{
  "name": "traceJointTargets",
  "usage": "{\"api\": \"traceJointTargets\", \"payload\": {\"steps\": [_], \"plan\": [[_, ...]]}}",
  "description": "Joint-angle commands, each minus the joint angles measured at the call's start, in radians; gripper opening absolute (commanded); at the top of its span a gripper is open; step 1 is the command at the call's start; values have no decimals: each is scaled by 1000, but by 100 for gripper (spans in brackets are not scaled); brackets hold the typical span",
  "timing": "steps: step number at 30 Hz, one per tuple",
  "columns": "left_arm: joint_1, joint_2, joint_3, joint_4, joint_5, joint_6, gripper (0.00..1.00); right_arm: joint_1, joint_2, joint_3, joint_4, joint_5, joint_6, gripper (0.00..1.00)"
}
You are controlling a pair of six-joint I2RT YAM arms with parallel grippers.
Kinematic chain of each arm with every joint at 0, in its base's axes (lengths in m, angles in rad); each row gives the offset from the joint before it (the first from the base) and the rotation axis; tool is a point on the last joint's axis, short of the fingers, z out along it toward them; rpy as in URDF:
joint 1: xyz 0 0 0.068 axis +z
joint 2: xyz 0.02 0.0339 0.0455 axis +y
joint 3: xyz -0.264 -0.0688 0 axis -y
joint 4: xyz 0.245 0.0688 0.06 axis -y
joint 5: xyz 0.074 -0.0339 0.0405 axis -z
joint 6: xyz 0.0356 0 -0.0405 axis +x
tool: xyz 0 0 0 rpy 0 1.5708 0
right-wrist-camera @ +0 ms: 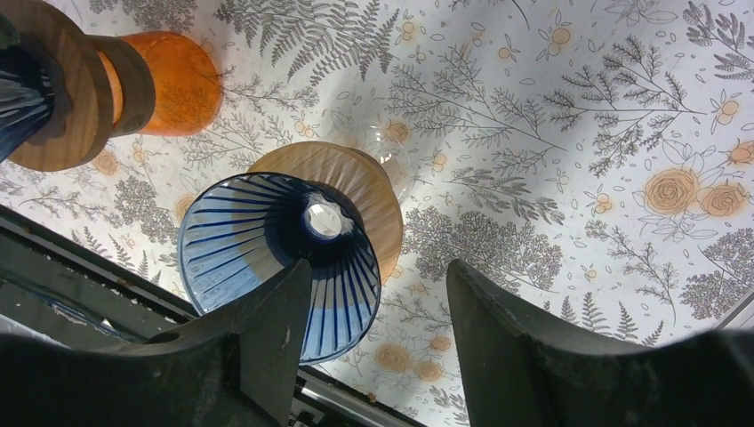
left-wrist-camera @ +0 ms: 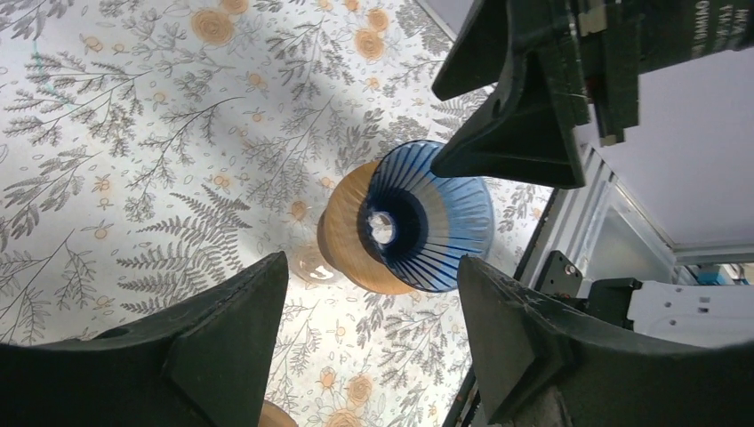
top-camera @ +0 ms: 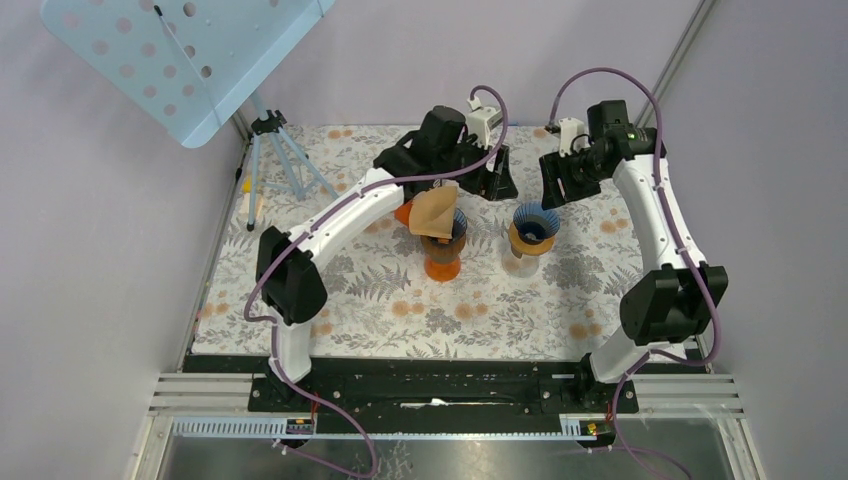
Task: Place the coffee filter in the dripper
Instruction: Place the coffee dripper in the dripper holder, then adjust the coffee filter in the coffee dripper.
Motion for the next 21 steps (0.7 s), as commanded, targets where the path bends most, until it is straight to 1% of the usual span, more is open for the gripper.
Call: {"api": "traceJointTargets", "payload": {"steps": [1,7,9,12,15,17,21], "plan": [[-4,-65,39,43,76,-14,75,-4,-50,8,6,-39,6,64],[-3,-67,31,55,130,-33,75,-4,-58,-15,18,-47,3,65],[-4,-89,30,46,131,-13,75,-4,-61,-17,20,-50,2,65],[-4,-138,33,-3,108,64,75,-4,-71,-23,26,-59,0,65],[-3,-197,26,-91,48,188,71,-4,-90,-42,38,-60,-3,65],[-3,-235,12,-158,-19,269,69,-4,-103,-58,46,-57,-5,65],[-4,-293,-30,-271,-145,390,67,-3,-127,-89,66,-57,-5,65]]}}
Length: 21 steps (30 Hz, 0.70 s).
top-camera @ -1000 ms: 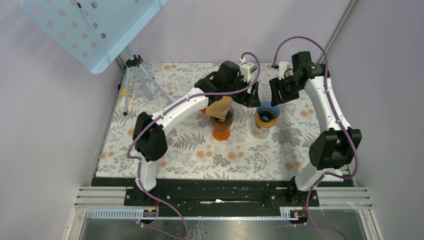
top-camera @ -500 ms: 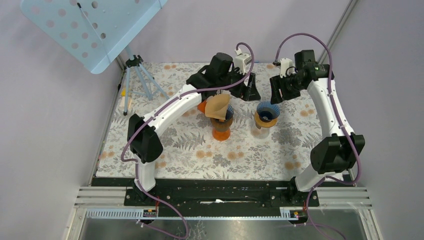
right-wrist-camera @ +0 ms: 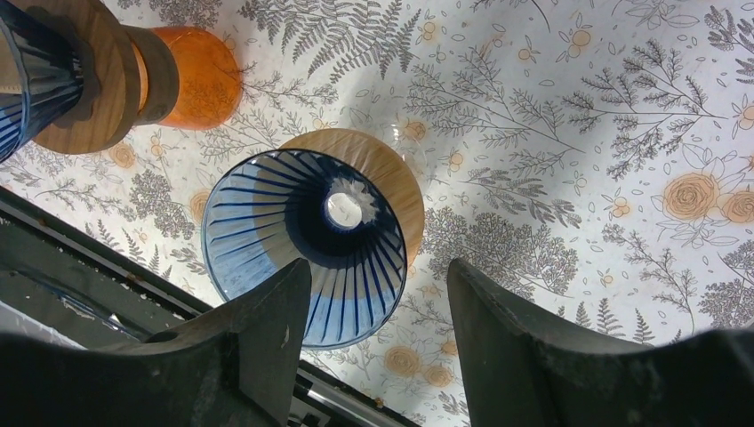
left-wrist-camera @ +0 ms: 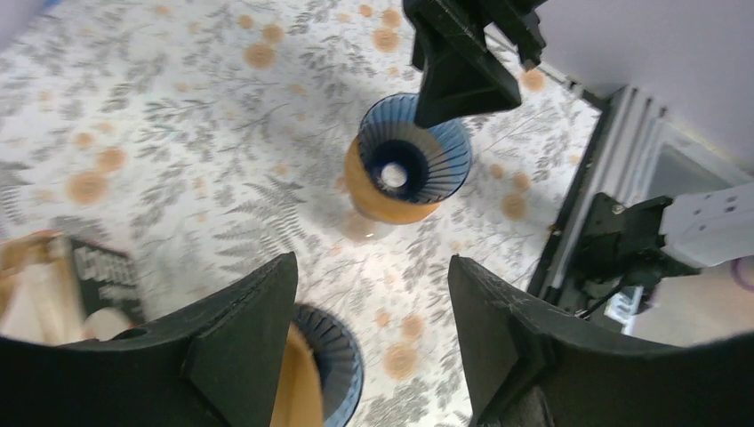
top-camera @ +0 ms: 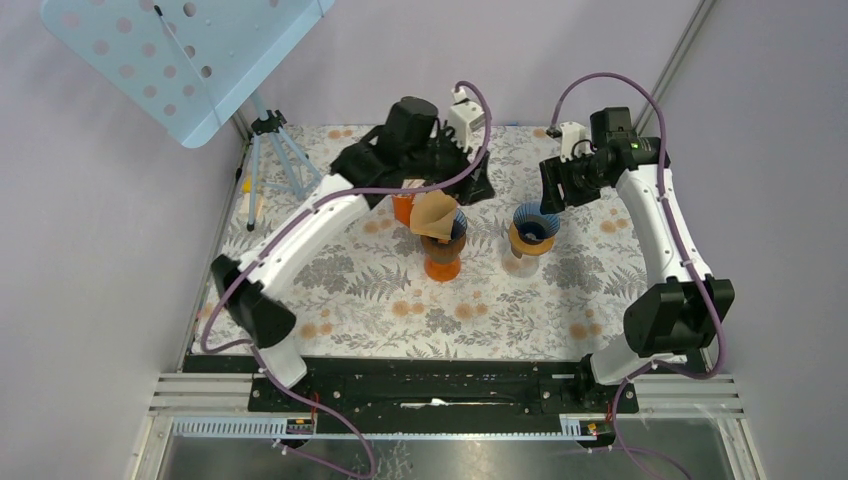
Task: Place the coffee filter in the dripper
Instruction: Adjust the coffee filter in the coffee dripper.
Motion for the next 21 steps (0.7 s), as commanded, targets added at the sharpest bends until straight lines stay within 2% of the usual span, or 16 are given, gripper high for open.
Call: {"api": "traceJointTargets", "payload": {"steps": [1,7,12,21], "plan": [[-1,-110,-36,-133,-161,185,67,-3,-66,-27,34,-17,-4,65],[-5,-124,-132,-175,-185,207,66,-5,-76,-53,44,-21,-3,65],[-14,-87,-156,-174,-236,230,63,-5,-84,-70,42,-22,-5,65],[-31,-64,-168,-175,-214,243,38,-5,-96,-98,41,-12,-12,64]]}}
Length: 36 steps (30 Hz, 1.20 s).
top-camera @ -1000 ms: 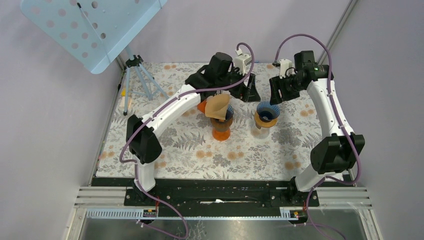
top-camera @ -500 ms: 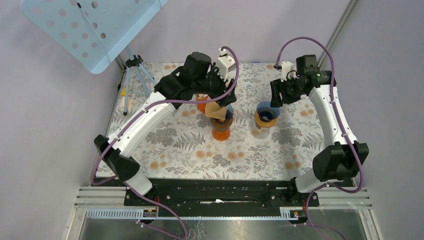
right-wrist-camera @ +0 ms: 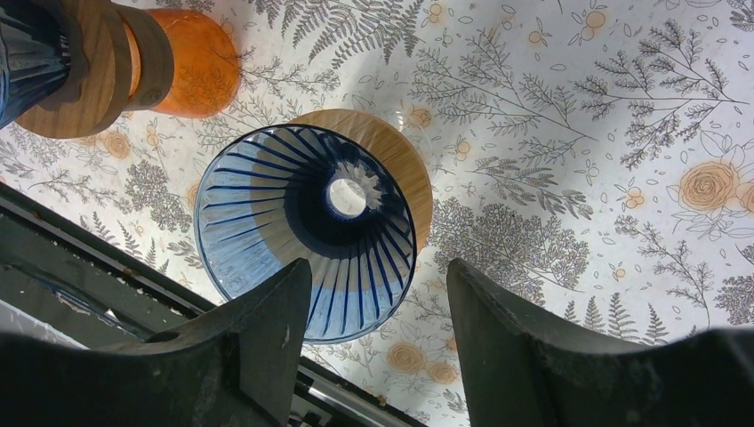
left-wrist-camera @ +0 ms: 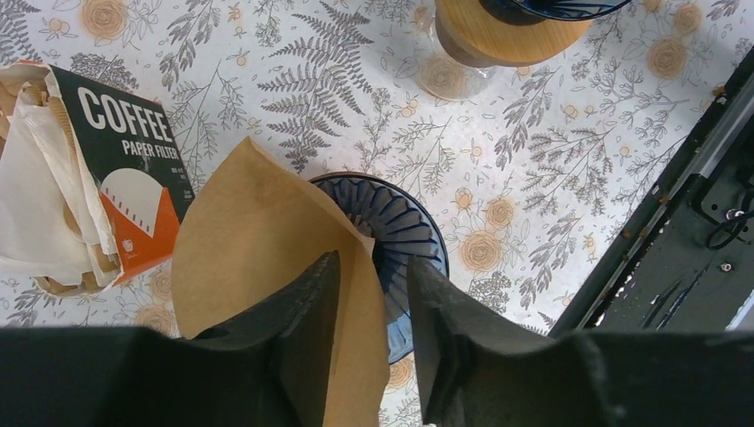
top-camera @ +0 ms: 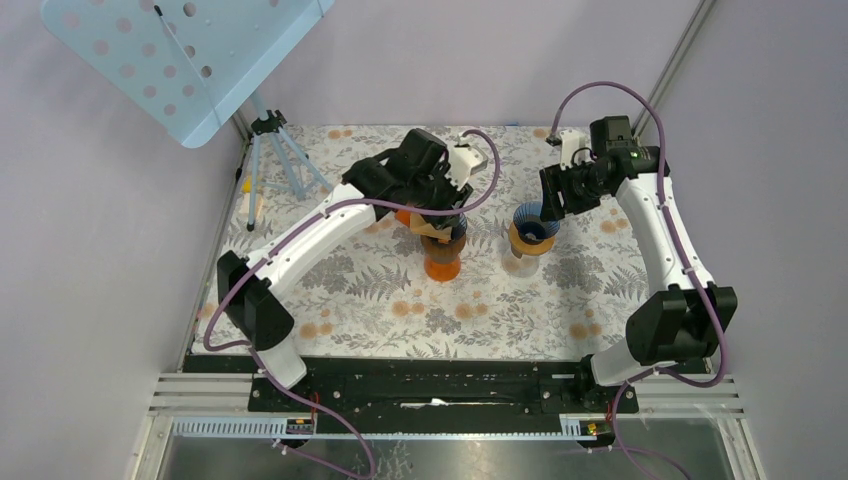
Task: Place the coffee filter in the dripper
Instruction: Adjust the coffee filter in the coffee dripper.
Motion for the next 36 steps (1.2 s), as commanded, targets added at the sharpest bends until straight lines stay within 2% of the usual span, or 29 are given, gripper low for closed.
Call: {"api": "traceJointTargets", "payload": {"steps": [1,7,14,16,21,25,28,36], "plan": [[-15,-17,-2,30,3,24,35,-4,-41,-11,12,-10,-12,64],[-46,-19,-23,8,4,58,23,-4,-37,-32,20,-7,-15,64],[-80,-24,-47,-1,-15,81,21,-4,-35,-55,34,-5,-15,64],[-84,-28,-49,-1,-20,85,24,-4,-35,-60,34,-4,-15,64],[-91,-32,-46,-11,-17,86,47,-4,-39,-65,36,2,-15,64],[-94,-28,-43,-20,-18,84,57,-4,-39,-76,40,2,-15,64],[-98,-24,-54,-20,-24,85,60,-4,-38,-83,46,1,-15,64],[-114,-2,-94,-19,-52,91,61,-4,-35,-104,52,6,-19,64]]}}
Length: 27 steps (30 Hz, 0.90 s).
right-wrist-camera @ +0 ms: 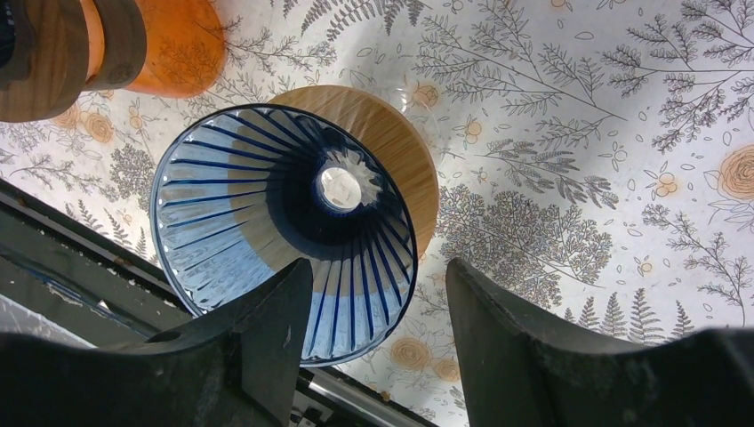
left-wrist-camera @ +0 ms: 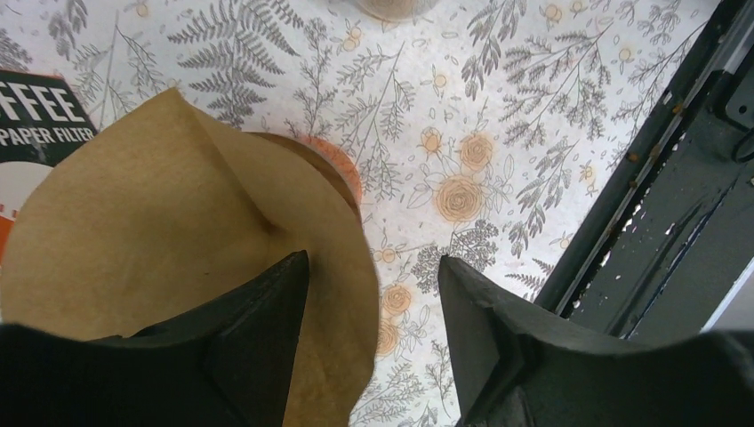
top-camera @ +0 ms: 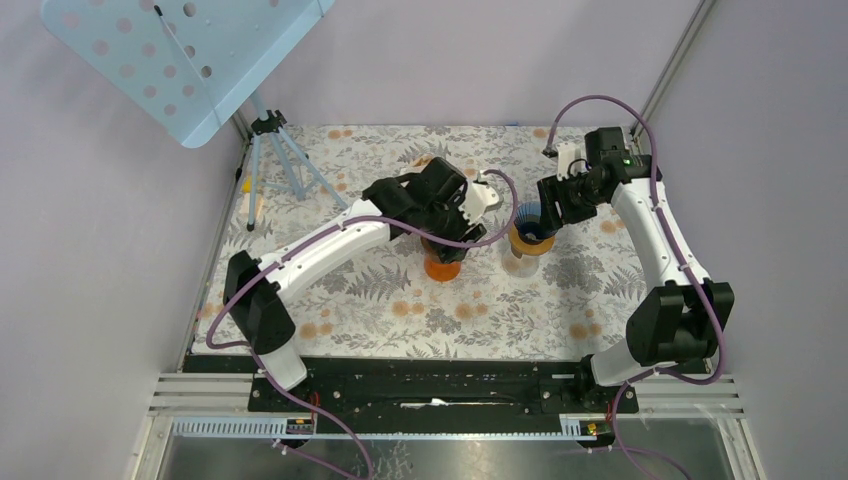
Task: Place the coffee filter in the dripper
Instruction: Adjust the coffee filter in the coffee dripper.
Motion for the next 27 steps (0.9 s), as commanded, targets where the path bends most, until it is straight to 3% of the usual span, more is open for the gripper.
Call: {"api": "traceJointTargets", "payload": {"steps": [1,15,27], "plan": [[-12,1,-10,18,-34,15,60,-4,-30,-11,19,3,-17,64],[-24,21,-24,17,-69,17,61,-5,-38,-23,20,9,-21,64],[-24,7,76,-28,-76,23,69,-5,-46,-4,14,-3,-18,64]]}}
